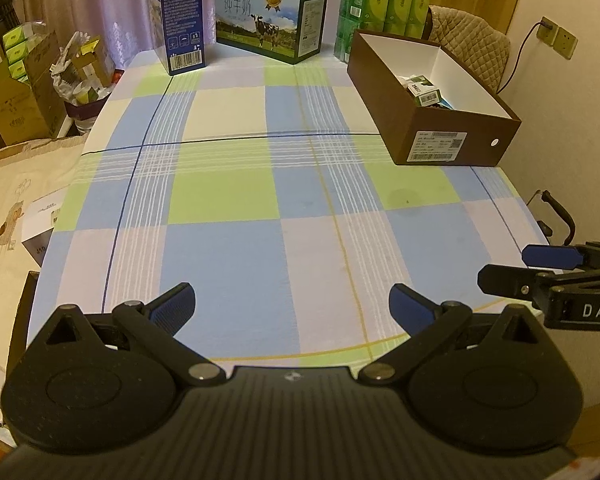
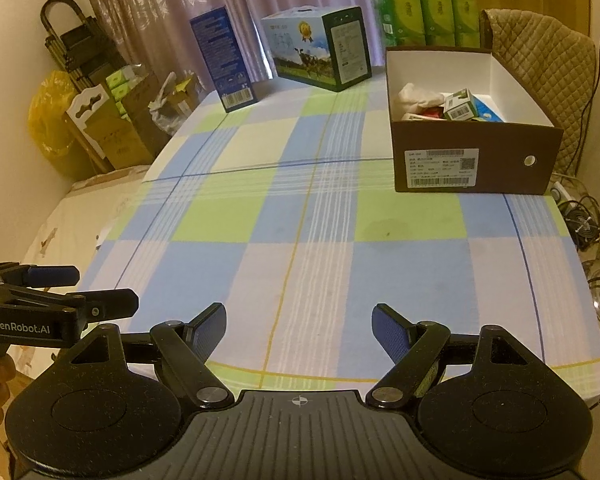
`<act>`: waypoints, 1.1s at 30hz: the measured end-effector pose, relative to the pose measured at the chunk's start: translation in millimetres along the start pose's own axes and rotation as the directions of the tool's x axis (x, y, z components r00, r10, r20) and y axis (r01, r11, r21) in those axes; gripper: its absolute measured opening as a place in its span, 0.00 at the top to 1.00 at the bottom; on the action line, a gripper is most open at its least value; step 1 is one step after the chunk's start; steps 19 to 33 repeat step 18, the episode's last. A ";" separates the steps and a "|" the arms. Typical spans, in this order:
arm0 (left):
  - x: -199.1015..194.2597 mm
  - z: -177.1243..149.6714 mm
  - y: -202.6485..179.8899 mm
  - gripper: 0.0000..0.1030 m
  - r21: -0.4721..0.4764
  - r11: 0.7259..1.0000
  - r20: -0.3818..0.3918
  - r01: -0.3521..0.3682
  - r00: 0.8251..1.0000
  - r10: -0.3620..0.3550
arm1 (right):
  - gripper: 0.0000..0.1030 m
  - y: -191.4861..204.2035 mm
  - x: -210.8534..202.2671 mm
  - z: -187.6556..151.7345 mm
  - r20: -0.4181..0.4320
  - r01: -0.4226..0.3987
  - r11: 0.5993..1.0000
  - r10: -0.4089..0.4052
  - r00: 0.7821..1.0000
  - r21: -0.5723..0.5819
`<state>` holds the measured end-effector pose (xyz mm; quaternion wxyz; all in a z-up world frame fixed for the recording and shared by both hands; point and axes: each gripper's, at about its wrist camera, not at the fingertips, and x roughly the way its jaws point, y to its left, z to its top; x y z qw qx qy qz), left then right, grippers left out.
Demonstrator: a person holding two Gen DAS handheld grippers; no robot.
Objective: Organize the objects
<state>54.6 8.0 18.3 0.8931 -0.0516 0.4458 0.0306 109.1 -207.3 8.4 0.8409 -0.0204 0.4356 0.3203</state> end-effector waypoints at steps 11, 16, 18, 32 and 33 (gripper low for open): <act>4.6 2.7 2.2 0.01 -0.004 1.000 -0.010 -0.002 1.000 0.002 | 0.25 1.3 7.6 2.0 -0.015 -0.001 1.000 0.001 1.000 -0.001; 6.8 4.4 2.0 0.01 -0.002 1.000 -0.010 -0.003 1.000 0.003 | 0.25 0.8 9.4 3.3 -0.018 0.003 1.000 -0.002 1.000 0.002; 8.8 6.4 1.0 0.01 -0.001 1.000 -0.013 -0.005 1.000 0.005 | 0.25 0.1 9.8 3.7 -0.018 0.003 1.000 -0.003 1.000 0.003; 8.8 6.4 1.0 0.01 -0.001 1.000 -0.013 -0.005 1.000 0.005 | 0.25 0.1 9.8 3.7 -0.018 0.003 1.000 -0.003 1.000 0.003; 8.8 6.4 1.0 0.01 -0.001 1.000 -0.013 -0.005 1.000 0.005 | 0.25 0.1 9.8 3.7 -0.018 0.003 1.000 -0.003 1.000 0.003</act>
